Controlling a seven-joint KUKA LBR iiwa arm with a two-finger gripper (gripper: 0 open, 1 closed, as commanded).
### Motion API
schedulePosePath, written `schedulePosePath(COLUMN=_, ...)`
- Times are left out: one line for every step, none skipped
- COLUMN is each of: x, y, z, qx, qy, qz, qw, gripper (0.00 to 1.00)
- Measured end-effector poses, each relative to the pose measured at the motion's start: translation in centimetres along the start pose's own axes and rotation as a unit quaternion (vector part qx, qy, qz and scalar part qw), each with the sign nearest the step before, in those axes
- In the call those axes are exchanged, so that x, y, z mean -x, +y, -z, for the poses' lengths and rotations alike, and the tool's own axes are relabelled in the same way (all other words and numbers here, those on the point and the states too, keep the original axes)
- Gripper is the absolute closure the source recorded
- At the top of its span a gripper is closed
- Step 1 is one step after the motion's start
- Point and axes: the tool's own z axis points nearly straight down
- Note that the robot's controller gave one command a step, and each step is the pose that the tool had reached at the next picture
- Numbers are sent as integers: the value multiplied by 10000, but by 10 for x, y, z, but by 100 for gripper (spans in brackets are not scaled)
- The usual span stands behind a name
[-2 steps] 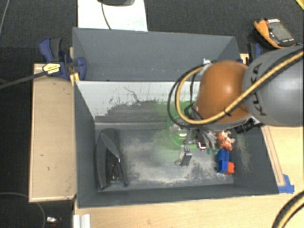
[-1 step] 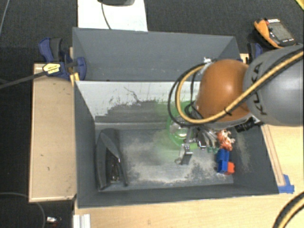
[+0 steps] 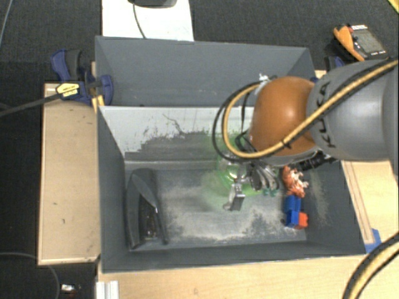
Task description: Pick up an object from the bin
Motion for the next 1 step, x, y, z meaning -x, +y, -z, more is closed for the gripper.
schedulePosePath(x=2, y=2, z=-8, qx=-2, qy=22, qz=-22, qw=10000, gripper=0)
